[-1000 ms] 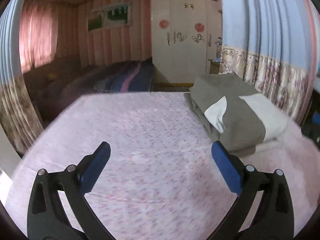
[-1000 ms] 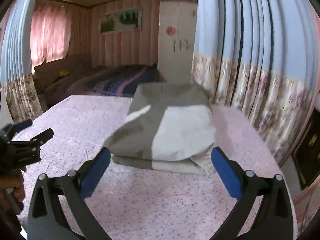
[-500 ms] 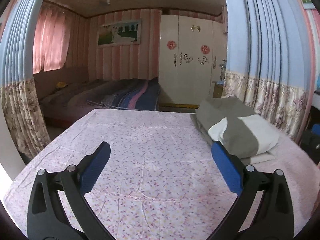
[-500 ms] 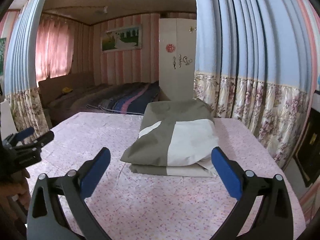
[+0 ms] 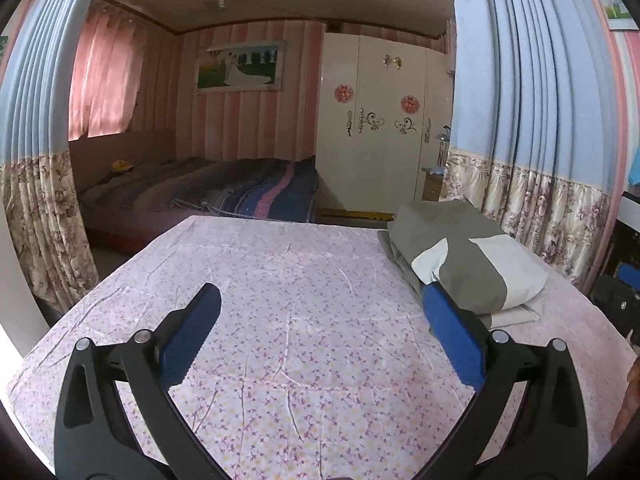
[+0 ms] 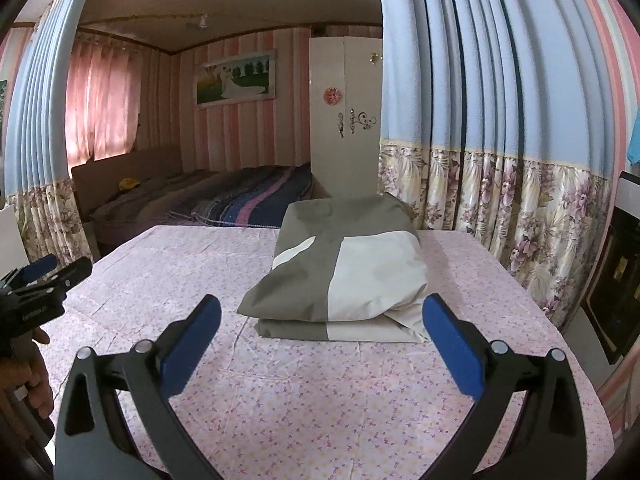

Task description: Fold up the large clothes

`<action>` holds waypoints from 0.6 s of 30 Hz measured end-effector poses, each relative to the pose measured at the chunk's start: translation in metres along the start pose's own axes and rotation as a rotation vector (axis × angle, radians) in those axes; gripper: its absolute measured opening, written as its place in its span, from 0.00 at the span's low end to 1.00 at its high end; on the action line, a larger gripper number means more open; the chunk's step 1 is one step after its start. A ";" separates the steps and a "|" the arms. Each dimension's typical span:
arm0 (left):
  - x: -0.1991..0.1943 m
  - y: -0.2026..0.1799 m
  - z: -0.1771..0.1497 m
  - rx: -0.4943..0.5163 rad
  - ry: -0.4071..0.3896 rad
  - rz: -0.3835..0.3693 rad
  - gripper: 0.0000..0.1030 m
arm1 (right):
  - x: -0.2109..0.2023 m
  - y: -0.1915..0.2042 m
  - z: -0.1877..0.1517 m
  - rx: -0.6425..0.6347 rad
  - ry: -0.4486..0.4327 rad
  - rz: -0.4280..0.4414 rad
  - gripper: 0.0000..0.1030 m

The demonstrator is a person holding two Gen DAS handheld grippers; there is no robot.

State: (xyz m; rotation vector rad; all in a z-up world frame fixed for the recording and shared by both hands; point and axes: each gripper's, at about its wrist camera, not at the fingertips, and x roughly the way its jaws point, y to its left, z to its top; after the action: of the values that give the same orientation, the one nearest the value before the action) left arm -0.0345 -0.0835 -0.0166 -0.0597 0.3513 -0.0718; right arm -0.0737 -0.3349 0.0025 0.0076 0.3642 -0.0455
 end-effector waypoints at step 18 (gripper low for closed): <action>0.010 -0.005 -0.015 -0.017 0.035 -0.033 0.97 | 0.011 0.002 -0.009 0.025 0.027 0.016 0.98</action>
State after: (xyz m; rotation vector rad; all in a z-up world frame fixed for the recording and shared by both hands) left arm -0.0304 -0.0903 -0.0340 -0.0810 0.3855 -0.1027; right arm -0.0669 -0.3330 -0.0097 0.0359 0.3903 -0.0337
